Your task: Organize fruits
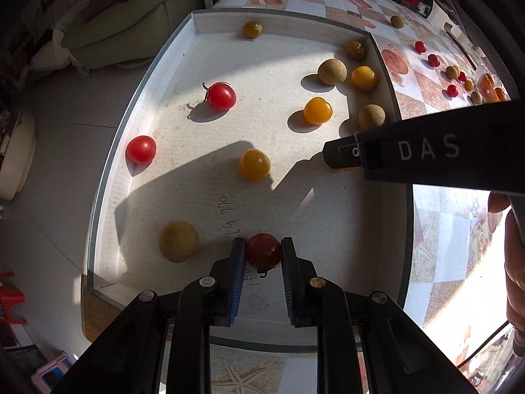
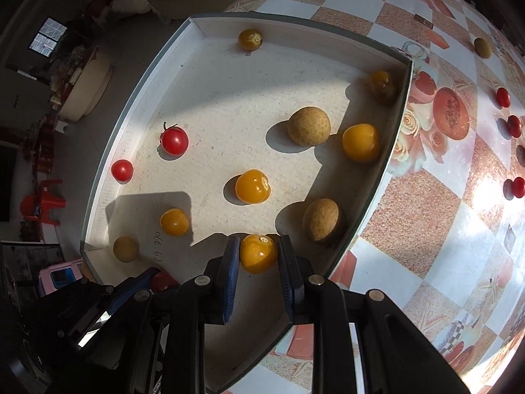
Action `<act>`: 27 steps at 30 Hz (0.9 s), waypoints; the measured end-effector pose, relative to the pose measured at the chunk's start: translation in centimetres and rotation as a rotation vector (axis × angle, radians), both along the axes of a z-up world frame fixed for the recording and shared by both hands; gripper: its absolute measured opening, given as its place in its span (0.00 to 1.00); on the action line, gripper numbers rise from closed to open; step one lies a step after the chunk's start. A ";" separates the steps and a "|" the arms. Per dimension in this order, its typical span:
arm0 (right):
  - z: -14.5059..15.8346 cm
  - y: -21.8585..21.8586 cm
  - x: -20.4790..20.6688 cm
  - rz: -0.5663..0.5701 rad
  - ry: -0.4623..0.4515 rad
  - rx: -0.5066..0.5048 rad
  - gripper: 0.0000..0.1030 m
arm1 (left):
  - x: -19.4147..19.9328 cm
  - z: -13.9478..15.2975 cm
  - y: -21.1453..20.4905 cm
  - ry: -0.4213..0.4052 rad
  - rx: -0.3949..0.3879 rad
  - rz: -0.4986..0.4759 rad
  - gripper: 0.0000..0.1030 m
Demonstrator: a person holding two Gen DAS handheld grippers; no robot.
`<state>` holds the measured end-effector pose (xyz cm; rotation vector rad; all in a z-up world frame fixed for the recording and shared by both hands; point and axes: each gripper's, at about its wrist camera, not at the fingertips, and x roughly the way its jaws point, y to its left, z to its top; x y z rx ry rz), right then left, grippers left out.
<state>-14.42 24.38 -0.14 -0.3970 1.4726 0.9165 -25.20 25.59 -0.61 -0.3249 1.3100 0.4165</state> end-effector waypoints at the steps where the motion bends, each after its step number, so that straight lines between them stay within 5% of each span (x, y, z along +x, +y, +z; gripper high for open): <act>1: 0.0 0.4 -0.1 0.006 -0.009 -0.004 0.26 | 0.1 0.0 -0.1 0.002 0.004 -0.001 0.47; 3: 0.1 0.8 -0.2 0.011 -0.013 -0.005 0.30 | -0.1 0.3 -0.3 -0.005 0.040 0.004 0.76; 10: 1.1 1.3 0.1 -0.012 0.021 0.025 0.55 | -0.5 0.7 -0.6 0.002 0.053 -0.028 0.78; 14: 3.1 0.5 0.4 -0.036 0.014 0.053 0.81 | -0.7 1.3 -0.2 0.016 0.034 -0.016 0.78; 17: 4.4 -0.6 0.2 -0.068 -0.011 0.041 0.82 | -0.8 1.7 -0.1 0.037 0.045 -0.014 0.78; 19: 4.9 -1.3 -0.1 -0.088 -0.036 0.012 0.85 | -1.4 2.0 0.7 0.046 0.043 -0.012 1.00; 27: 6.4 -4.8 -1.0 -0.140 -0.145 -0.092 0.88 | -2.1 4.6 1.1 0.056 0.086 0.027 1.00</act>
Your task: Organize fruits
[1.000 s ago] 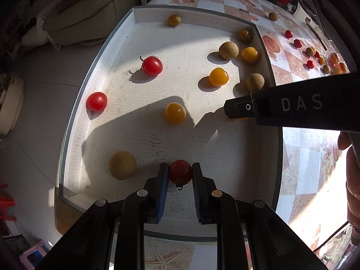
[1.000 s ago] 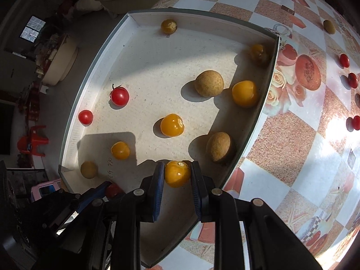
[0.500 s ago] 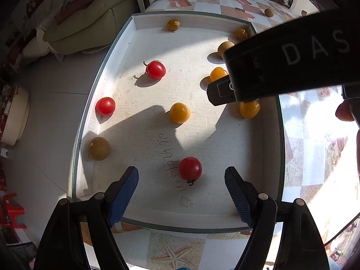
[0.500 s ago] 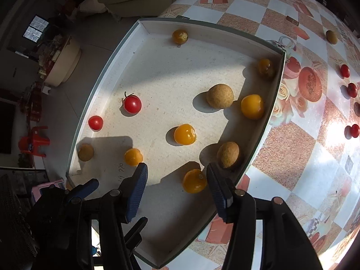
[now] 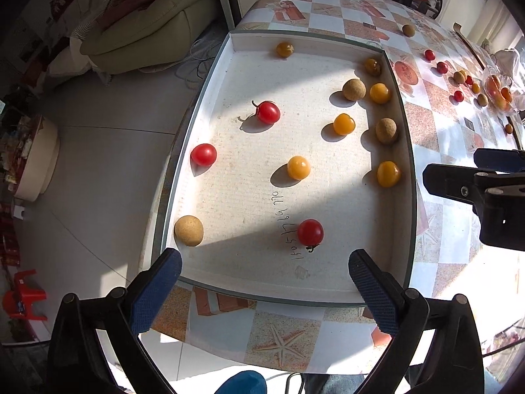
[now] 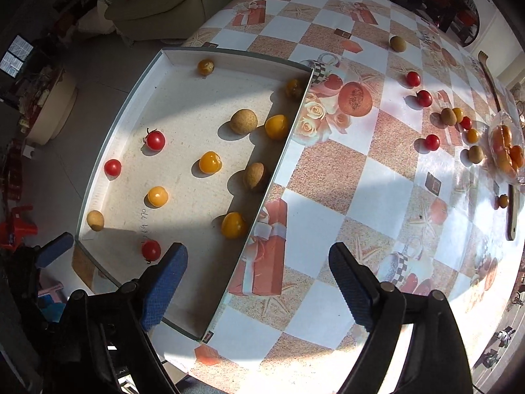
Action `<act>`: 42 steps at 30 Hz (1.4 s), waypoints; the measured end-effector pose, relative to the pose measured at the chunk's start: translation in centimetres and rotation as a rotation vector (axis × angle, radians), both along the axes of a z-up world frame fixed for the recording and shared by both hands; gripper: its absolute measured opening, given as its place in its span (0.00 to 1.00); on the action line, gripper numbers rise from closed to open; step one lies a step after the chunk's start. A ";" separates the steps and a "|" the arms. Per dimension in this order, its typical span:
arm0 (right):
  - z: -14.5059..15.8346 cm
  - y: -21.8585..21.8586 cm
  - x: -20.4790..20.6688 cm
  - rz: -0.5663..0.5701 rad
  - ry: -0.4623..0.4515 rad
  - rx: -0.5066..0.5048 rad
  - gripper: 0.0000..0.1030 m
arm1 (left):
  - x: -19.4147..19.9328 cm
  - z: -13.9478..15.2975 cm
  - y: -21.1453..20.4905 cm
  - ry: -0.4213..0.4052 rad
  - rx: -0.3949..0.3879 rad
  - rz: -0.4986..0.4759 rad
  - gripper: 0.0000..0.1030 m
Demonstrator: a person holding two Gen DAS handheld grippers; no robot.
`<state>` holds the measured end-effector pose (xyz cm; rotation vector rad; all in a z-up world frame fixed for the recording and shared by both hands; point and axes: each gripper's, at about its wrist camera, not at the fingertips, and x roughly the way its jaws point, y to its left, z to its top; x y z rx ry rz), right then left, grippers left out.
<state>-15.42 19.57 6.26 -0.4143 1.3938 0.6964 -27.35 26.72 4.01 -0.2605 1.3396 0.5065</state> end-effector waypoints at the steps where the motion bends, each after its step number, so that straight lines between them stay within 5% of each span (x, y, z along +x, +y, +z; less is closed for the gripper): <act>1: 0.3 -0.2 -0.2 0.006 -0.001 -0.011 0.88 | 0.0 0.3 0.1 0.003 -0.006 0.003 1.00; 19: 6.0 -1.5 -3.4 0.036 -0.007 -0.074 0.88 | -0.6 5.7 -1.3 0.050 0.012 -0.121 1.00; 42: 7.3 -2.3 -3.7 0.018 -0.019 -0.087 0.88 | -0.6 7.3 -3.5 0.089 0.030 -0.270 1.00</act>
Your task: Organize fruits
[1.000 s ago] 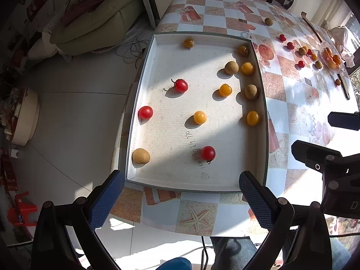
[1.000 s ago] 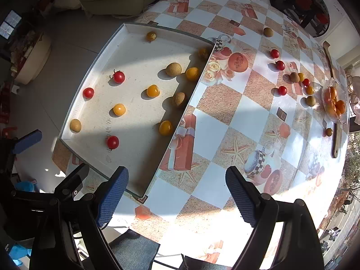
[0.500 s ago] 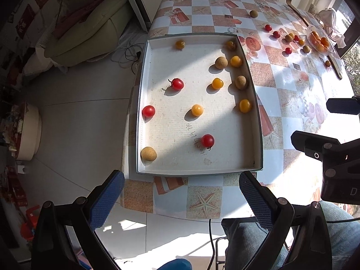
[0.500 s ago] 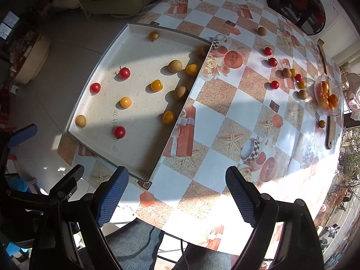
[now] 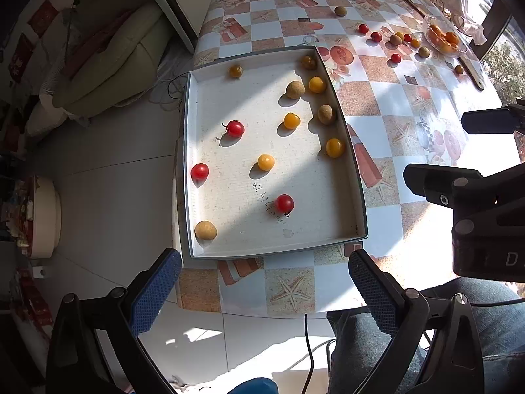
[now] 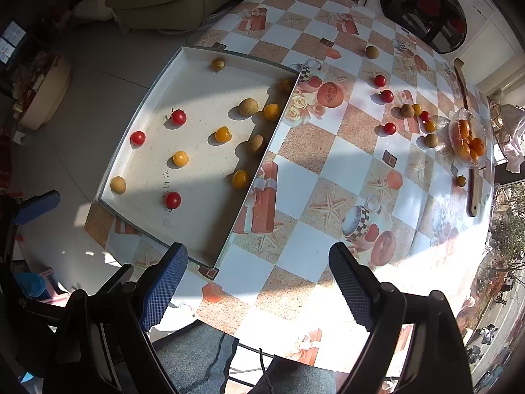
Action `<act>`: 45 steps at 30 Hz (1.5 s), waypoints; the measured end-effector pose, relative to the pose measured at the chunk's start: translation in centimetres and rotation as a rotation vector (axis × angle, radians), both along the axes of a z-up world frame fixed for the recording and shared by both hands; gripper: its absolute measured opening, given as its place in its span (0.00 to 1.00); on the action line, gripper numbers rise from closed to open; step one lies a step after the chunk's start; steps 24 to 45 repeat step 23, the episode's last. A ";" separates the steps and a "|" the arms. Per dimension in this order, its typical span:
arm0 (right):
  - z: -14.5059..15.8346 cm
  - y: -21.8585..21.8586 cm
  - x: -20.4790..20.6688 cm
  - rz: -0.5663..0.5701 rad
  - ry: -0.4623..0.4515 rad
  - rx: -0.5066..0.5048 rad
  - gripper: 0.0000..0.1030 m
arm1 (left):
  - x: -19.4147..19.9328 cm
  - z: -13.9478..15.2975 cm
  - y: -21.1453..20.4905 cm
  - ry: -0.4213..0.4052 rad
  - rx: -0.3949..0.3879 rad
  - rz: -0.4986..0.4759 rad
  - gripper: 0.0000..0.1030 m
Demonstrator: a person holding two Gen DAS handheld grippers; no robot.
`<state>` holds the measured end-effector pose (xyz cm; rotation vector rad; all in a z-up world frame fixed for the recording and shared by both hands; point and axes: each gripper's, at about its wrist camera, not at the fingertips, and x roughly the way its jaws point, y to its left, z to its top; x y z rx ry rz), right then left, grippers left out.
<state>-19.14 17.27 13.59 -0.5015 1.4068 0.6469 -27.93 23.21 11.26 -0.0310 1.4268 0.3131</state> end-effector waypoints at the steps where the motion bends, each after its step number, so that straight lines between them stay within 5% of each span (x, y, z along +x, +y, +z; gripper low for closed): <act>1: 0.0 0.0 -0.1 0.001 0.001 -0.001 0.88 | -0.1 0.0 0.0 -0.001 0.001 0.001 1.00; 45: 0.1 0.5 -0.9 0.011 -0.008 -0.001 0.88 | -0.5 0.5 0.8 -0.042 -0.045 0.026 1.00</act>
